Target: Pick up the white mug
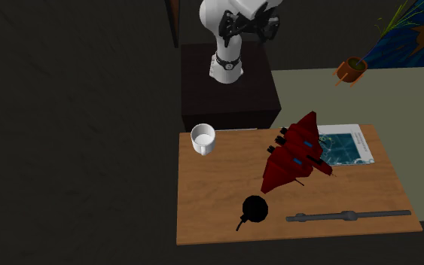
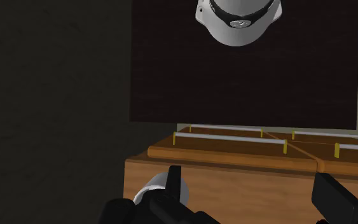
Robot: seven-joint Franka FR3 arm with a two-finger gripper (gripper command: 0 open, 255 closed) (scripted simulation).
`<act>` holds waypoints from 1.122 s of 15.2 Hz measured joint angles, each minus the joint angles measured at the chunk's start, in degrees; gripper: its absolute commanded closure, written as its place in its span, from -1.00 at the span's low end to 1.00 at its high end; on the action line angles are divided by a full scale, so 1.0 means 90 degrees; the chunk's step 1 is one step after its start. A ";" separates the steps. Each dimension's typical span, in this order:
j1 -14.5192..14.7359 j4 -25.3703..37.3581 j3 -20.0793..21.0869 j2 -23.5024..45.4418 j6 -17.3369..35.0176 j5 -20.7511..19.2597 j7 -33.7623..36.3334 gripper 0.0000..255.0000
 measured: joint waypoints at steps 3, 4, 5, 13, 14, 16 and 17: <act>-0.0014 -0.0245 -0.0093 0.0010 0.0307 -0.0050 -0.0092 -1.00; -0.0018 -0.0337 -0.0142 0.0067 0.0495 -0.0072 -0.0142 -1.00; -0.0032 -0.0497 -0.0213 0.0111 0.0738 -0.0110 -0.0210 -1.00; -0.0138 -0.1405 -0.0768 0.0953 0.2857 -0.0358 -0.0746 -1.00; -0.0165 -0.1542 -0.0854 0.1043 0.3134 -0.0397 -0.0835 -1.00; -0.0193 -0.1650 -0.1022 0.1517 0.3804 -0.0451 -0.0992 -1.00; -0.0191 -0.1634 -0.1082 0.1700 0.4021 -0.0450 -0.1066 -1.00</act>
